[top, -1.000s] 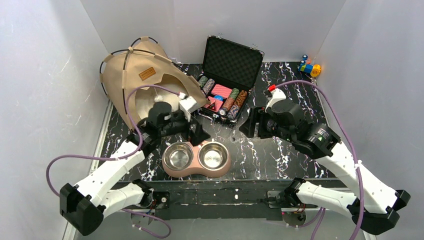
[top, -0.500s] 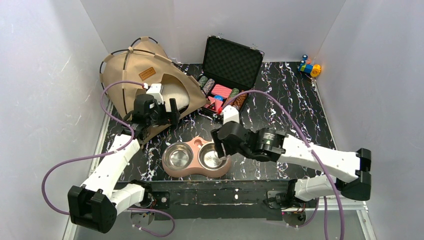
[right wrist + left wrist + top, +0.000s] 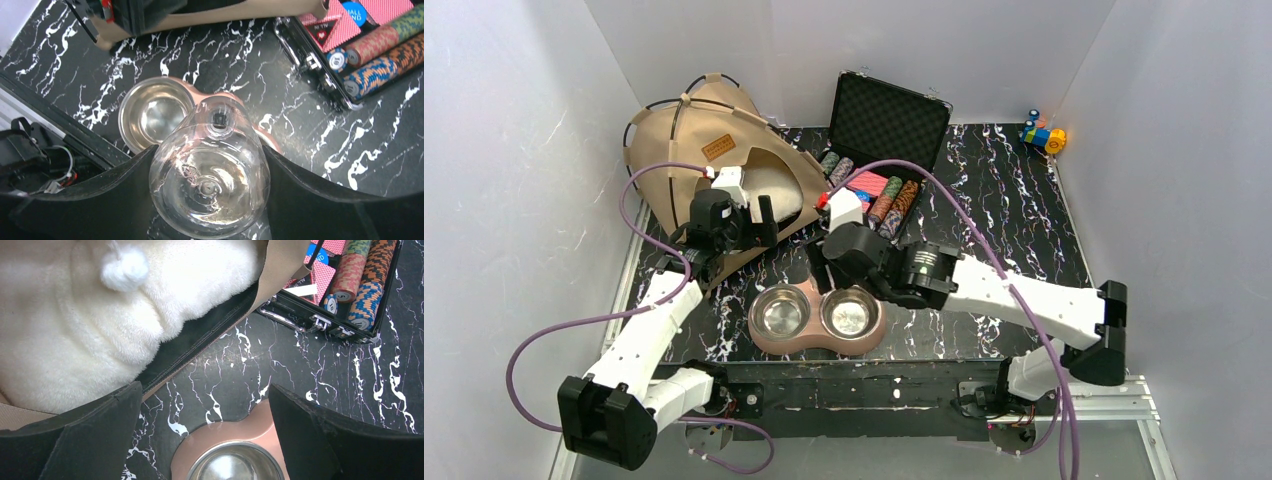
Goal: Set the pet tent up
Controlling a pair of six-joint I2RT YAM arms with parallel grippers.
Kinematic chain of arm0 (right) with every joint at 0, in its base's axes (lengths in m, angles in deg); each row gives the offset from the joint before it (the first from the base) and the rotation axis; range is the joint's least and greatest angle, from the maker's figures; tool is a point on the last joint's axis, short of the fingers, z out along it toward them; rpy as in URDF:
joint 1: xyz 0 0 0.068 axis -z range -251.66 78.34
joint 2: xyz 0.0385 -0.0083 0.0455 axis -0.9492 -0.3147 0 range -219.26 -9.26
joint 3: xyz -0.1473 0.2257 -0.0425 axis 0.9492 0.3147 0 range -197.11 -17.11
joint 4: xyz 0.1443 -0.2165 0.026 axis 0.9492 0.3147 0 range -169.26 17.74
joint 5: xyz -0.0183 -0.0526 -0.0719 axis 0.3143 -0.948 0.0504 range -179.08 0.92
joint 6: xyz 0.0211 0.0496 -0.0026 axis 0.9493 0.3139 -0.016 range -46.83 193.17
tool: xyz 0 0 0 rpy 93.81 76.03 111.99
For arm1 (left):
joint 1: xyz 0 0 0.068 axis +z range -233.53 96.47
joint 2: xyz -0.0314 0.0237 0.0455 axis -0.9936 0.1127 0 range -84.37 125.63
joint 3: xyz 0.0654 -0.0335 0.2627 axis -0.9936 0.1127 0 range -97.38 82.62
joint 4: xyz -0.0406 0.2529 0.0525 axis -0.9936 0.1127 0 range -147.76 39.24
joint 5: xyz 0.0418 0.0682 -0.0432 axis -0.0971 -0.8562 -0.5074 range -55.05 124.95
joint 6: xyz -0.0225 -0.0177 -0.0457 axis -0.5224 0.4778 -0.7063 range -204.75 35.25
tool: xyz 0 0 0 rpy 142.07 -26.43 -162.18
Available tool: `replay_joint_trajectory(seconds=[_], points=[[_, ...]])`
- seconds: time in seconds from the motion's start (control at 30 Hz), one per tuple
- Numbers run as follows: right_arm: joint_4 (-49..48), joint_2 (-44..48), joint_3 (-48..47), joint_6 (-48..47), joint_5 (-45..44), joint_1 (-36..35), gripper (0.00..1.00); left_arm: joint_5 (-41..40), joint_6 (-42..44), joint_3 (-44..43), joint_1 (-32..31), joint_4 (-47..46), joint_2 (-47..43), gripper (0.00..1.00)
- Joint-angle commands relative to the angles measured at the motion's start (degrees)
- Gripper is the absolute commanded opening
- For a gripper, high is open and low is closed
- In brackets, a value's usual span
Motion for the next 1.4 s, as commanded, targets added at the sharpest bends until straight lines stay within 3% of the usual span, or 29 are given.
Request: replay_joint_trajectory(seconds=[0.0,0.37,1.13,1.37], points=[[-1.73,-4.38,-5.70,-3.42,1.70,1.77,0.46,-1.70,-0.06,-1.48,0.12,0.10,-1.97,0.98],[-4.52,-8.03,-6.42,-4.36,9.34,5.60,0.45,-1.79,-0.06,-0.84,0.13,-0.70,-3.77,0.98],[1.64,-17.24,-10.92,-5.83,11.22,7.79,0.45,-1.54,-0.23,-0.55,0.13,-1.04,-4.35,0.98],[2.10,-19.80,-8.34,-3.70,12.23,7.81,0.45,-1.78,-0.25,-0.36,0.15,-1.21,-4.85,0.98]])
